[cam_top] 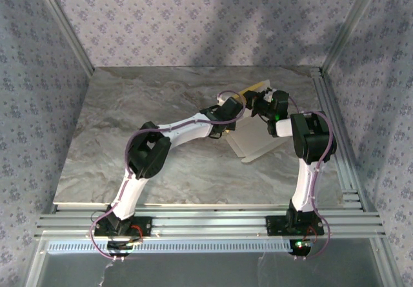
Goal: Fold the paper box
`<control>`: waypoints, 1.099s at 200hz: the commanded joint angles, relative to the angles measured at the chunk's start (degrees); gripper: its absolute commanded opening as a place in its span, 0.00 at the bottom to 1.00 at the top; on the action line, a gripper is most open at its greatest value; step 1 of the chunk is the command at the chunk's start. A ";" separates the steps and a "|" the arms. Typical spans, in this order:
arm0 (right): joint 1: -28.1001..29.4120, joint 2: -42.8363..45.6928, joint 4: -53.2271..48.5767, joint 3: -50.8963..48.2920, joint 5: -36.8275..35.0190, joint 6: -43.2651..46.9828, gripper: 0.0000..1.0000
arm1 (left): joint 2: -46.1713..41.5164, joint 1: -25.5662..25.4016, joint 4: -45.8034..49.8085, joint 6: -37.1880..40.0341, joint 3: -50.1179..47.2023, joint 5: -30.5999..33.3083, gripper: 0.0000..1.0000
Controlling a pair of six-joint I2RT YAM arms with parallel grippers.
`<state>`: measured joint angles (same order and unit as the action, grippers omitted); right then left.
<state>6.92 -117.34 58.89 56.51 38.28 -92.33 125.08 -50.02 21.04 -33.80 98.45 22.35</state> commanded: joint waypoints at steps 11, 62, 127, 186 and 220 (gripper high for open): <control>0.99 0.09 0.59 0.69 1.34 -1.44 0.00 | 4.30 0.69 5.51 0.13 0.54 3.99 0.43; 1.16 0.66 0.54 0.55 1.20 -1.40 0.00 | 6.52 0.49 9.02 0.46 3.12 6.97 0.43; 1.34 1.14 0.76 0.10 0.83 -1.52 0.00 | 8.13 -0.33 12.50 1.06 4.93 10.03 0.43; 1.92 1.80 1.16 -0.69 -0.08 -1.96 0.00 | 10.18 -0.78 16.28 2.60 7.63 12.59 0.42; 1.98 3.15 4.31 -2.90 -1.62 -2.76 0.00 | 9.26 -1.21 15.19 3.10 5.66 14.07 0.37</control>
<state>8.03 -116.86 60.34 55.61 35.64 -93.51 130.74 -51.90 29.50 -32.36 107.13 34.06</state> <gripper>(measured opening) 0.047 0.390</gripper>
